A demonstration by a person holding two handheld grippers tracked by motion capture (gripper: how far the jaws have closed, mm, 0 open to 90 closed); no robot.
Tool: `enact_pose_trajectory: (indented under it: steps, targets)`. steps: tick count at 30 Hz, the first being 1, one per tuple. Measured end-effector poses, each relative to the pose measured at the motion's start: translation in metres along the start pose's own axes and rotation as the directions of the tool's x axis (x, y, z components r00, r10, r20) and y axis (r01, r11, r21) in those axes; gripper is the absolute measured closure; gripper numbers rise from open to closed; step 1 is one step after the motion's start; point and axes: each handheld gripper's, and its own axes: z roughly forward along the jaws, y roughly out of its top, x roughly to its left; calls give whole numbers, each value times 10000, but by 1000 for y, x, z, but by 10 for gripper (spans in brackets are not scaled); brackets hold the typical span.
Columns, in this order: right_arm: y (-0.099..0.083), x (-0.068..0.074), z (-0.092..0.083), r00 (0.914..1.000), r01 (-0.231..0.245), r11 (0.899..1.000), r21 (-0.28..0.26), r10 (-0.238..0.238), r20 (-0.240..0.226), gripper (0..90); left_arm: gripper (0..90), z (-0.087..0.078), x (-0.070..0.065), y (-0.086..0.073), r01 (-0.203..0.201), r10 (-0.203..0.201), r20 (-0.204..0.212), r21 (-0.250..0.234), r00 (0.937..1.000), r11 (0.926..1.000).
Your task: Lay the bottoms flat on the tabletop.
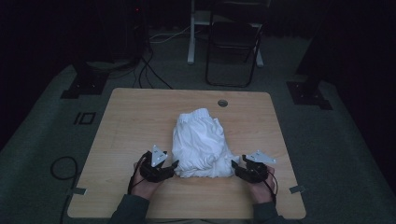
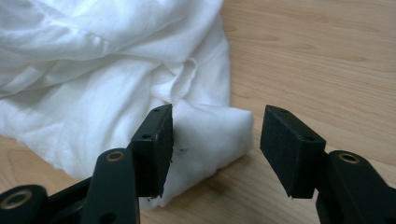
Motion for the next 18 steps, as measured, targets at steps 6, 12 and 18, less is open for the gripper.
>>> enact_pose_trajectory:
  steps: [6,12,18]
  targets:
    - [2,7,3,9997,181,9998,21,-181,-172,414,404,5,-16,15,-258,265,347,-205,9990,9995]
    - [-1,11,11,9994,259,9992,305,-252,-219,406,388,14,-28,26,-432,451,710,-282,9965,9987]
    - [-4,12,17,9994,282,9980,573,-271,-201,423,355,25,-41,34,-580,623,1195,-387,9909,9976]
